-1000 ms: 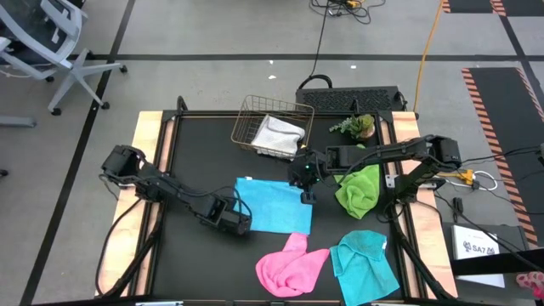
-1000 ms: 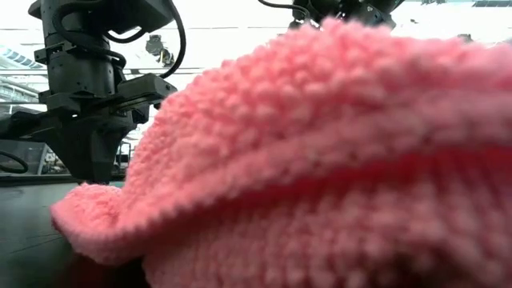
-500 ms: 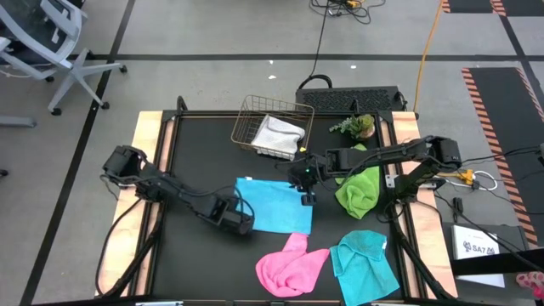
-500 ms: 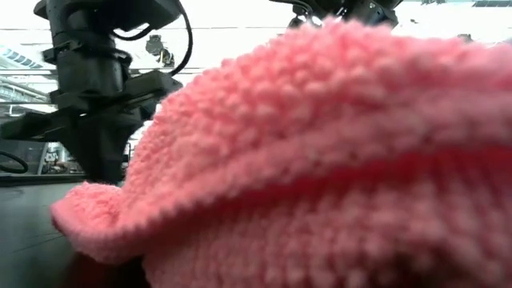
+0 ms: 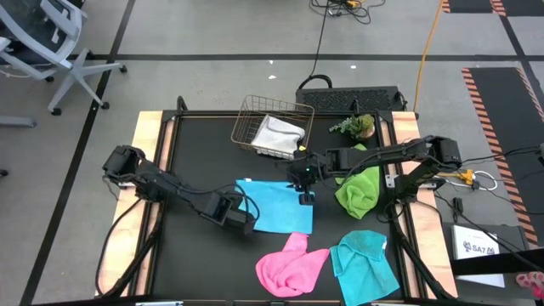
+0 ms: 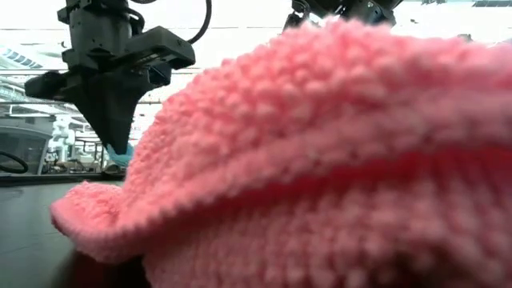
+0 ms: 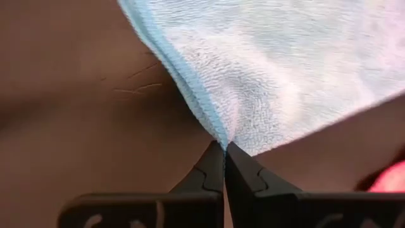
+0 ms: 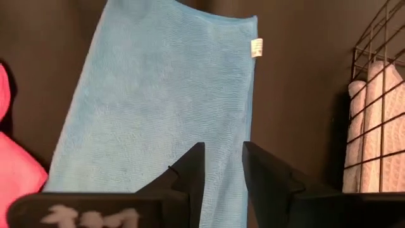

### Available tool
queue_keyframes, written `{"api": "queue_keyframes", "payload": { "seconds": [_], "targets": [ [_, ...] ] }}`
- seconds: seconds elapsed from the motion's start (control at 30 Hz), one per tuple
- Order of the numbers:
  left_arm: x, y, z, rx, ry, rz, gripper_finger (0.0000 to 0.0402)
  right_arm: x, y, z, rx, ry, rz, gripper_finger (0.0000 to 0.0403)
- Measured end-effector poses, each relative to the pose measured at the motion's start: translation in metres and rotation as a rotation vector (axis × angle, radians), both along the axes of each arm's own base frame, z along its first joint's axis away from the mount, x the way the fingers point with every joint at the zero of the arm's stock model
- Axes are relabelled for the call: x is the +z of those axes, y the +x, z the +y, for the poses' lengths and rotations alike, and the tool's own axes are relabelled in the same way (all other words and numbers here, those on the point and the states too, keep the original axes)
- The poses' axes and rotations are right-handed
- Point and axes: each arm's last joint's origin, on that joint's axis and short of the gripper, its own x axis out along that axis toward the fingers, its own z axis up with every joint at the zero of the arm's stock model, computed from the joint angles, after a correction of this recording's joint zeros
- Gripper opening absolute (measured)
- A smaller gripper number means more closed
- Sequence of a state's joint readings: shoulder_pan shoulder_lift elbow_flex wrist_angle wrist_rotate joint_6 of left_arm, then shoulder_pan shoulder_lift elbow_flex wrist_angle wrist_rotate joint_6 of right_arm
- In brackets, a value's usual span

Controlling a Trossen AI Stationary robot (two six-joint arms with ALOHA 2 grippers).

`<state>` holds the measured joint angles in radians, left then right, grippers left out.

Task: Fold microfiber towels
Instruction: Fold the top blue microfiber cloth

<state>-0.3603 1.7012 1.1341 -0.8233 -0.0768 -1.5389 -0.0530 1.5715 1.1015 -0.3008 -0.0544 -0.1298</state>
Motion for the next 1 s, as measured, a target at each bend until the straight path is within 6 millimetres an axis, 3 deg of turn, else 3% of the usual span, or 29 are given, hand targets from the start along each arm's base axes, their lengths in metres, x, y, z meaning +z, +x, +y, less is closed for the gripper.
{"api": "queue_keyframes", "payload": {
  "seconds": [0.37, 0.77, 1.0],
  "targets": [
    [0.007, 0.007, 0.000, -0.113, 0.031, -0.050, 0.0001, 0.004, 0.004, -0.004, 0.025, -0.036, -0.057, 0.0105],
    [0.013, 0.027, 0.004, -0.328, 0.068, -0.246, 0.0000, 0.004, 0.003, -0.016, -0.005, -0.041, -0.061, 0.0105],
    [0.013, 0.027, 0.001, -0.381, 0.071, -0.249, 0.0000, -0.001, 0.005, -0.019, 0.105, -0.038, -0.056, 0.0105]
  ]
}}
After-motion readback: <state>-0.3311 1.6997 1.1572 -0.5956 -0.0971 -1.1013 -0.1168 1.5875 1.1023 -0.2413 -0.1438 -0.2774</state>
